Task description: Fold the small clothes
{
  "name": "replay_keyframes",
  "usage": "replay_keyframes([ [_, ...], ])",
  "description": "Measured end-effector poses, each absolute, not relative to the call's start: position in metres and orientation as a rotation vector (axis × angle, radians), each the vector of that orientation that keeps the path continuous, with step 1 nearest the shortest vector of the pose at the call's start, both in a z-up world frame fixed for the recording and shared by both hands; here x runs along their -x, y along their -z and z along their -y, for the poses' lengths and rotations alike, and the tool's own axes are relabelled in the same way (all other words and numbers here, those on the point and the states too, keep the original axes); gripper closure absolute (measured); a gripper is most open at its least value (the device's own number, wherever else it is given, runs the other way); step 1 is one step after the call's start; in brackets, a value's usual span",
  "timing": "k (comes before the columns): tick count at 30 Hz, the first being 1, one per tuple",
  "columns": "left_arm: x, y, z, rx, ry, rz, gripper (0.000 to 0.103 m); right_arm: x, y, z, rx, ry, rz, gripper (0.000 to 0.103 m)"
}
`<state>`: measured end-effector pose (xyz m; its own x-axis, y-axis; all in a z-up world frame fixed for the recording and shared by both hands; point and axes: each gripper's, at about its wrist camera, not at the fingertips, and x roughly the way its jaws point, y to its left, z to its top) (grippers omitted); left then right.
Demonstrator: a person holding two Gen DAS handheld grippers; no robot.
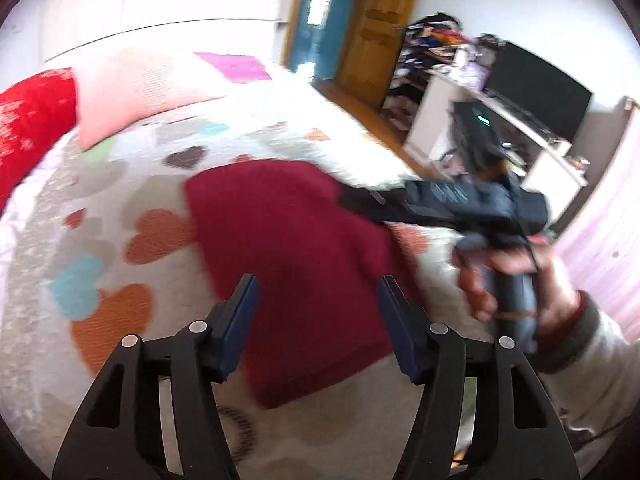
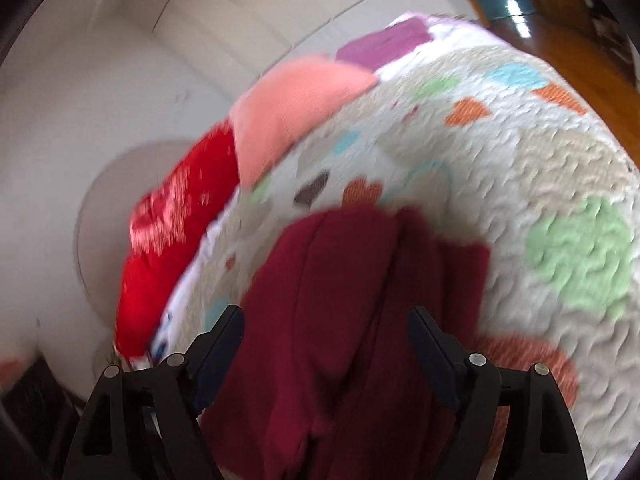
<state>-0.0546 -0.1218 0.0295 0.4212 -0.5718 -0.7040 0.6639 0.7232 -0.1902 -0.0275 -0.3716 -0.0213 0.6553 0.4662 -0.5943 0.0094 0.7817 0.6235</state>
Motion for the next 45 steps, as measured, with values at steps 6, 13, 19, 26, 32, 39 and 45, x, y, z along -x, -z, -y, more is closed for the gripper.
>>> replay_keyframes([
  [6,0.027,0.001,0.117,-0.042,0.684,-0.918,0.042,0.027,0.038,0.323,-0.435,-0.279,-0.874,0.059],
  [13,0.052,-0.004,0.121,-0.053,0.72,-0.865,0.042,0.066,-0.001,0.323,-0.299,-0.237,-0.753,0.086],
  [19,0.055,0.021,0.15,-0.136,0.681,-0.894,0.042,0.067,0.025,0.336,-0.259,-0.179,-0.856,0.084],
  [26,0.045,0.018,0.144,-0.121,0.67,-0.892,0.041,0.079,0.004,0.349,-0.287,-0.091,-0.755,0.066],
  [32,0.044,0.025,0.15,-0.116,0.655,-0.89,0.036,0.039,0.017,0.325,-0.147,-0.08,-0.805,0.069],
  [39,0.045,0.027,0.152,-0.116,0.644,-0.894,0.034,0.029,0.033,0.34,-0.181,-0.054,-0.841,0.069],
  [45,0.046,0.029,0.15,-0.11,0.632,-0.894,0.034,0.086,0.004,0.317,-0.184,-0.176,-0.793,0.069],
])
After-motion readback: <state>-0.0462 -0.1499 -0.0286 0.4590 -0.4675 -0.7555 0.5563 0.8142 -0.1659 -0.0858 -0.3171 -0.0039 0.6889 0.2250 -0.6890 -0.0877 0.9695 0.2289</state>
